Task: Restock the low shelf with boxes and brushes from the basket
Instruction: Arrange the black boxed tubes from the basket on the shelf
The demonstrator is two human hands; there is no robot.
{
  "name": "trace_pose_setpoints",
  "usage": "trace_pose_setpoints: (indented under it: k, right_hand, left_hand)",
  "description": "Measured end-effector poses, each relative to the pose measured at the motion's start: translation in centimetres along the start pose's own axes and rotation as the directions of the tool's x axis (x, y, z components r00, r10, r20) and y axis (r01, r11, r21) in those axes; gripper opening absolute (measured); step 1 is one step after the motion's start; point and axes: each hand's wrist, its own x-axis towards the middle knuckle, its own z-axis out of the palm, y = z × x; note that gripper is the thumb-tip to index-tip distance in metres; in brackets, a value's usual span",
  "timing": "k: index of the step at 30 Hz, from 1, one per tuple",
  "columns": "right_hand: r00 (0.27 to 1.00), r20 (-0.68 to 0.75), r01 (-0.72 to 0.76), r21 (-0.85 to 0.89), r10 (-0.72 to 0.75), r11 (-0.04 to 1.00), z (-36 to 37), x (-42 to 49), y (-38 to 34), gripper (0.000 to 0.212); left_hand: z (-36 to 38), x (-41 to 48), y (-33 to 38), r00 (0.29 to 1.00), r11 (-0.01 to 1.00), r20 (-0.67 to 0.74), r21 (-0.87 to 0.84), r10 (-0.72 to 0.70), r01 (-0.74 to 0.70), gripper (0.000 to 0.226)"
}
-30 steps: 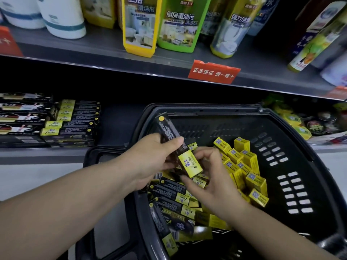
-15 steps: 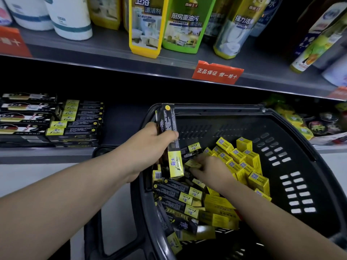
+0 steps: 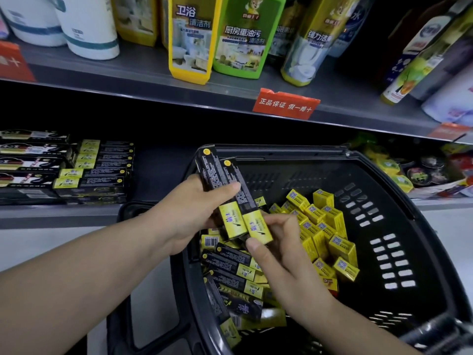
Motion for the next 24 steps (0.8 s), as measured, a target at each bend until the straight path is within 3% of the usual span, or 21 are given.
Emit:
trace_pose_setpoints:
  k: [3, 5, 7, 9, 12, 16, 20, 24]
  right_hand:
    - [0.993, 0.119, 0.003, -0.054, 0.004, 0.999, -1.2, 2.0, 1.2, 0.03]
    - [0.999, 0.032, -0.028, -0.268, 0.038, 0.963, -2.5, 4.5, 3.0, 0.019]
    - [0.996, -0.044, -0.087, -0.58, 0.076, 0.81, -4.0, 7.3, 5.6, 0.019]
    - [0.985, -0.03, -0.127, -0.789, 0.169, 0.602, -4.7, 9.6, 8.3, 0.033]
    - [0.969, 0.044, -0.054, -0.924, 0.243, 0.378, -4.3, 11.5, 11.2, 0.049]
    - [0.974, 0.058, 0.034, -0.993, 0.22, 0.109, -3.2, 12.2, 13.5, 0.053]
    - [0.986, 0.049, 0.046, -0.999, 0.162, 0.022, -3.1, 12.6, 14.1, 0.046]
    - [0.982, 0.001, -0.023, -0.992, 0.188, 0.126, -3.1, 12.4, 14.2, 0.05]
  left_hand:
    - [-0.8, 0.1, 0.3, 0.995, 0.999, -0.1, 0.033, 0.028, -0.024, 0.02]
    - [-1.4, 0.1, 0.6, 0.99, 0.999, -0.137, 0.043, 0.023, -0.017, 0.026]
    - [-1.9, 0.0, 0.8, 0.99, 0.999, -0.139, 0.033, 0.016, -0.012, 0.023]
    - [-2.2, -0.1, 1.0, 0.991, 1.0, -0.136, 0.026, 0.013, -0.01, 0.02]
    - [-2.9, -0.3, 1.2, 0.991, 1.0, -0.134, 0.029, 0.012, -0.008, 0.021]
    - [-3.8, -0.4, 1.3, 0.991, 1.0, -0.133, 0.007, -0.007, 0.008, 0.025]
    - [-4.2, -0.5, 1.2, 0.991, 1.0, -0.132, -0.017, -0.028, 0.026, 0.028]
    - [-4.3, -0.6, 1.2, 0.991, 0.999, -0.134, -0.024, -0.028, 0.025, 0.027]
